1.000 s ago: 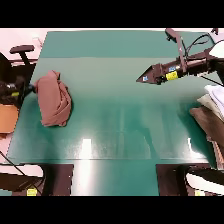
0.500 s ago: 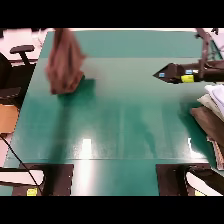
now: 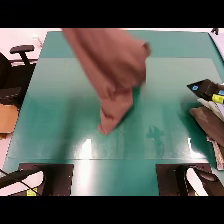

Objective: Fold the shirts.

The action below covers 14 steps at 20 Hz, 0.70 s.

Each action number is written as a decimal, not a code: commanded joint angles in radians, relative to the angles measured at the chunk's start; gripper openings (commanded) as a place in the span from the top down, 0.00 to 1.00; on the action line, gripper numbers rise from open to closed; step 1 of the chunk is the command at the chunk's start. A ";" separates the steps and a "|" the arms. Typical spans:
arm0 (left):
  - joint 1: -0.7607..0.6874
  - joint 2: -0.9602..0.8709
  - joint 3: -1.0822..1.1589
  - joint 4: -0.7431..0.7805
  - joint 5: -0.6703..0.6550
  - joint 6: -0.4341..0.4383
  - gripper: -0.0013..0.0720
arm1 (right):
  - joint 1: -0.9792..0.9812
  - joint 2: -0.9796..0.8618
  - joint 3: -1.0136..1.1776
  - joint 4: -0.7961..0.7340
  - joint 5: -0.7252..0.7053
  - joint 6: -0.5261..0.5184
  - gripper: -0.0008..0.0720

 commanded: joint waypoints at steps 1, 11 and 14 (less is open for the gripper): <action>0.059 0.038 -0.190 0.386 -0.087 -0.066 0.96 | -0.005 -0.003 -0.063 0.000 0.058 -0.032 0.40; 0.059 0.035 -0.503 0.564 0.052 -0.066 0.96 | 0.402 -0.576 -0.066 0.096 -0.089 -0.174 0.19; 0.059 0.035 -0.503 0.566 0.048 -0.040 0.96 | 0.433 -0.692 -0.047 0.225 -0.175 -0.278 0.20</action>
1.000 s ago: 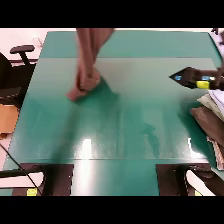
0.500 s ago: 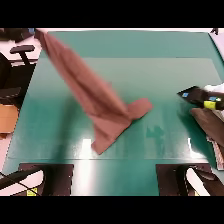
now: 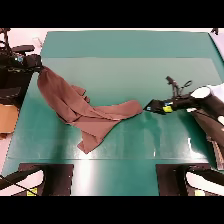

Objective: Fold the shirts.

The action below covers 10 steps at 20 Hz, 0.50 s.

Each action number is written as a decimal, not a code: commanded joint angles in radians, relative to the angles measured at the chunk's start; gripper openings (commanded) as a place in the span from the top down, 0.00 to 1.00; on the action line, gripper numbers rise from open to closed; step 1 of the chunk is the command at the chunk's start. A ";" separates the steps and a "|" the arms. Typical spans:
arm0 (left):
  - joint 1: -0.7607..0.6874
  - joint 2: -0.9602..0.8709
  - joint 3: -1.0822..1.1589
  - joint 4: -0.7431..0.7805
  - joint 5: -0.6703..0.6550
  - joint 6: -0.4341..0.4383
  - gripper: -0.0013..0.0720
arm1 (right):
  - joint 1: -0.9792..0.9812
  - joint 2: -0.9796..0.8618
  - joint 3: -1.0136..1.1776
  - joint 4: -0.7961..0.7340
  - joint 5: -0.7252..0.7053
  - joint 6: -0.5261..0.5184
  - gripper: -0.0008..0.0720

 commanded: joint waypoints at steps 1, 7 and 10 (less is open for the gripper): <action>0.000 0.000 -0.014 0.021 0.012 0.019 0.96 | 0.054 -0.151 0.037 0.115 -0.095 -0.086 0.20; 0.000 0.000 -0.014 0.021 -0.005 0.018 0.95 | 0.061 -0.273 0.195 0.114 -0.051 -0.089 0.20; 0.000 0.000 -0.014 0.021 -0.025 0.018 0.96 | 0.061 -0.274 0.224 0.119 -0.020 -0.090 0.79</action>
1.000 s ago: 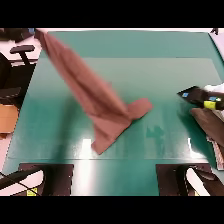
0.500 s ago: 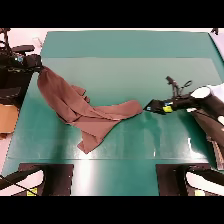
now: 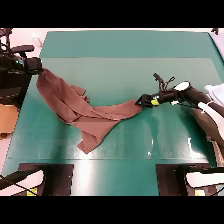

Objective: Fold the shirts.

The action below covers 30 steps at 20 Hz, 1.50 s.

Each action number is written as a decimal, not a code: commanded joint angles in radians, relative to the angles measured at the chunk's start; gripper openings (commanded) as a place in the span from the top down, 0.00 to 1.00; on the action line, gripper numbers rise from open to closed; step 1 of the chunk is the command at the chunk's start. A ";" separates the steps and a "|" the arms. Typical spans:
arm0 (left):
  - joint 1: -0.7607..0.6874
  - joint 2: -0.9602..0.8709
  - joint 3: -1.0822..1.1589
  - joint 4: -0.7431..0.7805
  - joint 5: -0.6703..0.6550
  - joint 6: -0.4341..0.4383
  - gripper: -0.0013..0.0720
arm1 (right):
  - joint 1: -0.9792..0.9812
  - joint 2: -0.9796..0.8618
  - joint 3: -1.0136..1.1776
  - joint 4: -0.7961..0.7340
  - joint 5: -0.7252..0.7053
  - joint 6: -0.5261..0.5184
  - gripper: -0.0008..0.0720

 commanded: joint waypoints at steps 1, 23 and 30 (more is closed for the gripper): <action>0.000 0.001 0.000 0.000 -0.025 0.000 0.96 | 0.003 -0.021 0.043 0.014 0.050 -0.008 0.96; 0.000 0.473 0.702 -0.018 0.028 0.256 0.96 | -0.725 0.792 1.009 0.167 0.233 0.132 0.97; 0.000 0.483 0.553 -0.066 0.061 0.237 0.96 | -0.919 0.716 1.067 0.217 0.277 0.217 0.96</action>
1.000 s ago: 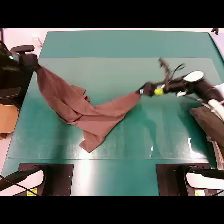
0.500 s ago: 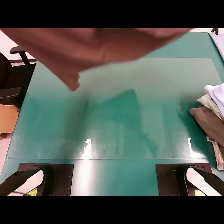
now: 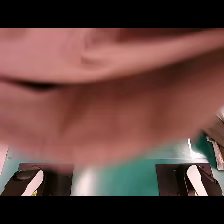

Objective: Fold the shirts.

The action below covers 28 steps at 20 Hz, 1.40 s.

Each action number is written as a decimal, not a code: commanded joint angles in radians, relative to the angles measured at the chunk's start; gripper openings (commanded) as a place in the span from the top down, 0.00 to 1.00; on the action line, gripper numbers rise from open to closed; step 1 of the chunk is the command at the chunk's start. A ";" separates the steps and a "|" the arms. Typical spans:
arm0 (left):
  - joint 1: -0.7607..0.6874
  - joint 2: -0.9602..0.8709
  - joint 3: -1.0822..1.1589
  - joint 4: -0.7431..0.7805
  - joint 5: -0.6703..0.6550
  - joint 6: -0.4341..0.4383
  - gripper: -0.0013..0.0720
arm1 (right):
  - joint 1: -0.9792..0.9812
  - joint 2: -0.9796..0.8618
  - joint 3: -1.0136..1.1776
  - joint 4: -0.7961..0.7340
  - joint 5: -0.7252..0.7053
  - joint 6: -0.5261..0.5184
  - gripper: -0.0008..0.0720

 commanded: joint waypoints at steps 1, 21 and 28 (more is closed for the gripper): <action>0.001 -0.022 -0.177 -0.024 -0.079 -0.078 0.96 | -0.072 -0.068 -0.082 0.084 0.117 0.035 0.96; -0.180 -0.625 -1.110 -0.302 0.766 0.126 0.43 | 0.645 -0.805 -0.759 -0.278 -0.392 -0.212 0.41; 0.234 -0.625 -0.917 -0.323 0.264 0.063 0.05 | 0.408 -0.678 -0.673 -0.279 -0.177 -0.210 0.12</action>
